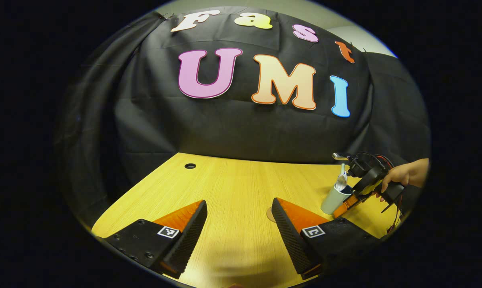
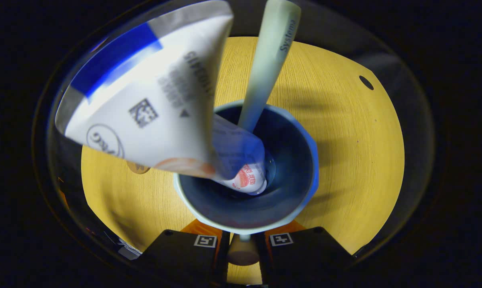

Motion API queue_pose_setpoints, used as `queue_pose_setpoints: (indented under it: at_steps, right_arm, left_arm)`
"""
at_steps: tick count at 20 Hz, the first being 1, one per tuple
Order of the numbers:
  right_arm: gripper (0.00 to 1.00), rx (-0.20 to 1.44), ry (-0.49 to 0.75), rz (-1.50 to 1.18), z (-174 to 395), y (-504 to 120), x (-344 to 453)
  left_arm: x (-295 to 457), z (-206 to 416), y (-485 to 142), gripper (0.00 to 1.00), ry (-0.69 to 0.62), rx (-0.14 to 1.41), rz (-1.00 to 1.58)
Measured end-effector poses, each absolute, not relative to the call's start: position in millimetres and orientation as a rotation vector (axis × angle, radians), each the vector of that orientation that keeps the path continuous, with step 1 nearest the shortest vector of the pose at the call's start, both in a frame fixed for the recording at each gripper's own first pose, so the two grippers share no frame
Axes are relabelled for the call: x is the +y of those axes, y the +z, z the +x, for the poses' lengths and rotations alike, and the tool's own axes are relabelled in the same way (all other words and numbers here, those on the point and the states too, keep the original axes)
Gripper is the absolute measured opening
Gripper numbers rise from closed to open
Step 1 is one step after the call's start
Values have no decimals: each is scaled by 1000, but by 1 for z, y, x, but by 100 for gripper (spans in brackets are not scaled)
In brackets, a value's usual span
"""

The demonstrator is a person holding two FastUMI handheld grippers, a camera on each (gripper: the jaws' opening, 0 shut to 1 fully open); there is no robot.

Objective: Put the toothbrush and toothpaste on the desktop into the cup, then pick up the cup and place it on the coaster on the desktop.

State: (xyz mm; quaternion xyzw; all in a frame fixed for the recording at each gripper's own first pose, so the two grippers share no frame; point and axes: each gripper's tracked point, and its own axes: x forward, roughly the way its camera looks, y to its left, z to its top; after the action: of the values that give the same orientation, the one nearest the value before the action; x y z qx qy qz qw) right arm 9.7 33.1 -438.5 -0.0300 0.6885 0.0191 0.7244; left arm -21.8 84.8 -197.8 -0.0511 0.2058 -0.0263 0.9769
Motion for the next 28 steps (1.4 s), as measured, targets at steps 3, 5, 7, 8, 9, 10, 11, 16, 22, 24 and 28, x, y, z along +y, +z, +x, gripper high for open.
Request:
queue_pose_setpoints:
  at_steps: [3, 5, 7, 8, 9, 10, 11, 16, 22, 24, 28]
  right_arm:
    - [29, 1493, 49, -44, 14, -435, 41]
    - [29, 1485, 63, -26, 15, -434, 49]
    - [29, 1486, 83, -24, 15, -432, 60]
    - [29, 1481, 93, -31, 16, -431, 65]
    - [33, 1480, 108, -39, 15, -430, 70]
    - [33, 1480, 121, -43, 16, -427, 77]
    - [29, 1476, 135, -49, 17, -427, 84]
    - [33, 1457, 189, -64, 25, -419, 118]
    - [33, 1439, 260, -115, 28, -414, 173]
    - [33, 1436, 283, -130, 30, -413, 182]
    - [33, 1441, 322, -171, 29, -422, 209]
  left_arm:
    - [85, -20, -199, 95, -56, 418, -100]
    - [86, -20, -200, 95, -58, 422, -102]
    - [87, -18, -202, 95, -57, 425, -103]
    - [88, -17, -202, 95, -56, 425, -104]
    - [88, -19, -212, 95, -54, 426, -104]
    - [89, -19, -211, 95, -53, 428, -104]
    - [90, -20, -212, 95, -52, 428, -104]
    - [102, -21, -214, 95, -36, 430, -112]
    - [120, -25, -215, 95, -4, 433, -133]
    - [127, -28, -216, 95, 9, 432, -134]
    - [137, -31, -219, 95, 29, 439, -143]
